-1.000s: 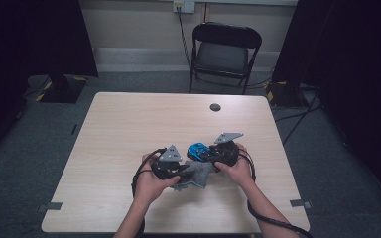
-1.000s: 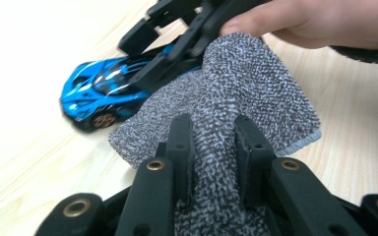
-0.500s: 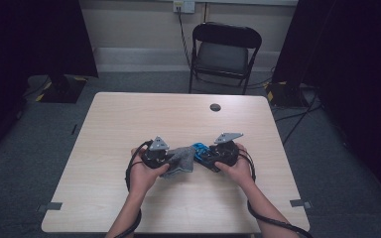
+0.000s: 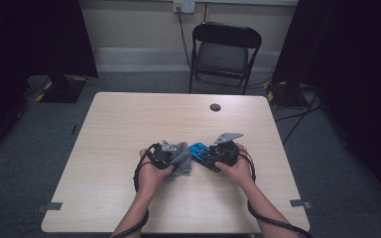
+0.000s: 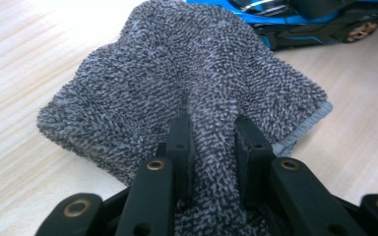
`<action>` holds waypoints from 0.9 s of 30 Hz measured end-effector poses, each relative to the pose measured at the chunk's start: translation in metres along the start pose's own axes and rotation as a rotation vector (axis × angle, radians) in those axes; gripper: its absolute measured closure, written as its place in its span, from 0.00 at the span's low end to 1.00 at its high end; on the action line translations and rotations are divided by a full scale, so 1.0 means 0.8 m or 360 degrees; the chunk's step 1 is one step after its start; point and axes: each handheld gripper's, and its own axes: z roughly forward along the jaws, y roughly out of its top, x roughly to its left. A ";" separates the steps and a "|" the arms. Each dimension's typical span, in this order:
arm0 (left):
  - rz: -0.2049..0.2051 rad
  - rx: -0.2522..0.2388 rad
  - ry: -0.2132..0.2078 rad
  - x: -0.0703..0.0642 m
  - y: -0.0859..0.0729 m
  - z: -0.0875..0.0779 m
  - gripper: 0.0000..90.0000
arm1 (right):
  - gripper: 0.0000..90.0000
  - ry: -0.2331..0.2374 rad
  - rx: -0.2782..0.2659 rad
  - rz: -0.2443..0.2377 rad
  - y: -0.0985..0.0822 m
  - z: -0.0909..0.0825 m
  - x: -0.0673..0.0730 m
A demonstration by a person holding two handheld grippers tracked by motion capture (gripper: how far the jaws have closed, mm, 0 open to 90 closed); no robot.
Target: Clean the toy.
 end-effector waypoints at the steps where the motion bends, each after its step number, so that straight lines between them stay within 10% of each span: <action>1: 0.0002 0.0000 -0.0018 -0.002 0.000 0.000 0.80 | 0.47 0.0000 0.0000 0.0000 0.000 0.000 0.000; 27: 0.0167 0.0054 -0.0298 -0.065 0.010 0.009 0.81 | 0.47 0.0000 0.0007 -0.0002 0.001 0.000 0.000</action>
